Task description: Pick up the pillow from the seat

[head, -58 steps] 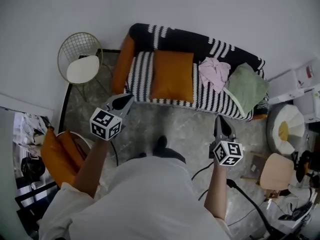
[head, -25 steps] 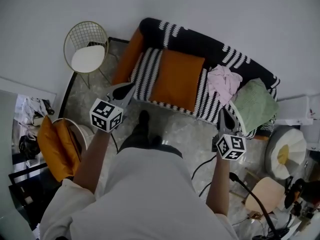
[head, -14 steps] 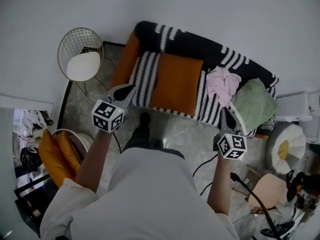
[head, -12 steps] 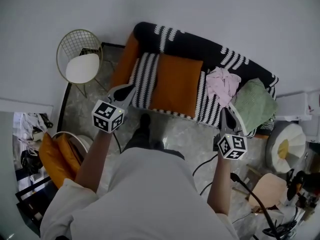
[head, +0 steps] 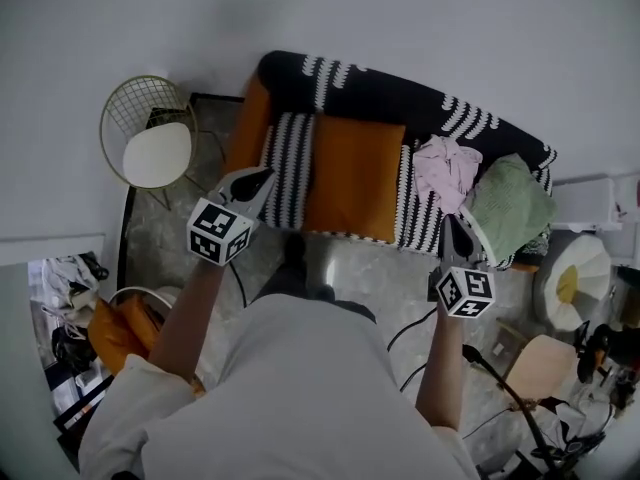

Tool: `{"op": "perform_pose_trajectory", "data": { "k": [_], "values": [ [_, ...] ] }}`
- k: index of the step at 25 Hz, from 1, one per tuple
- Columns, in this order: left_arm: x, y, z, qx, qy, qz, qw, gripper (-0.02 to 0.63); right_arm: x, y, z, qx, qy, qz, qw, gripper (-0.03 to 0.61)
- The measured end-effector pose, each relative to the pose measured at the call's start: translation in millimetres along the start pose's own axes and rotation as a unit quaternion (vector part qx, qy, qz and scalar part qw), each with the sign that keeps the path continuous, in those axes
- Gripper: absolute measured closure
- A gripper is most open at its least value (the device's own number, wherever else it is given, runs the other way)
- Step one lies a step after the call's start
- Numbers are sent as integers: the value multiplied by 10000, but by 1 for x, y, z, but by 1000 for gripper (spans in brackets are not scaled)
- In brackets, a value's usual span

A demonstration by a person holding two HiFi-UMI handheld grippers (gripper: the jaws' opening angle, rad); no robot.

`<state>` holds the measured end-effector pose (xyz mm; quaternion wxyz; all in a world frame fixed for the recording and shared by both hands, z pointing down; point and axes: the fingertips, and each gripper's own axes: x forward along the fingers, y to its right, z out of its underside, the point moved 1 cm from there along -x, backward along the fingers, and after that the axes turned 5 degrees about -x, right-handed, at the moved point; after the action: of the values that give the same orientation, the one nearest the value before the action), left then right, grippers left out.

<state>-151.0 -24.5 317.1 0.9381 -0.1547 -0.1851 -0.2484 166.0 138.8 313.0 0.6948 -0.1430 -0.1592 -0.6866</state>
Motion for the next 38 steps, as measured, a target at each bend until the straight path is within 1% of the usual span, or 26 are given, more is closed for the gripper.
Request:
{"op": "perform_pose_trajectory", "data": {
  "k": [12, 16, 20, 24, 29, 33, 38],
  "values": [
    [56, -66, 5, -9, -312, 573, 9979, 615, 82, -19, -3, 90, -367, 167, 9991, 565],
    [66, -82, 6, 26, -422, 665, 9969, 615, 100, -24, -3, 149, -431, 177, 9988, 565],
    [72, -87, 10, -28, -476, 707, 9964, 615, 108, -26, 1, 171, -540, 165, 9983, 560],
    [81, -87, 15, -69, -512, 710, 9961, 615, 115, -19, 5, 171, -579, 157, 9981, 560],
    [94, -75, 18, -130, -533, 663, 9963, 615, 118, -7, 16, 210, -682, 49, 9974, 554],
    [108, -75, 18, -231, -447, 430, 9978, 614, 130, 4, 29, 234, -820, -138, 9963, 554],
    [134, -73, 27, -460, -431, 105, 9980, 614, 153, 23, 47, 232, -1008, -418, 9938, 554]
  ]
}}
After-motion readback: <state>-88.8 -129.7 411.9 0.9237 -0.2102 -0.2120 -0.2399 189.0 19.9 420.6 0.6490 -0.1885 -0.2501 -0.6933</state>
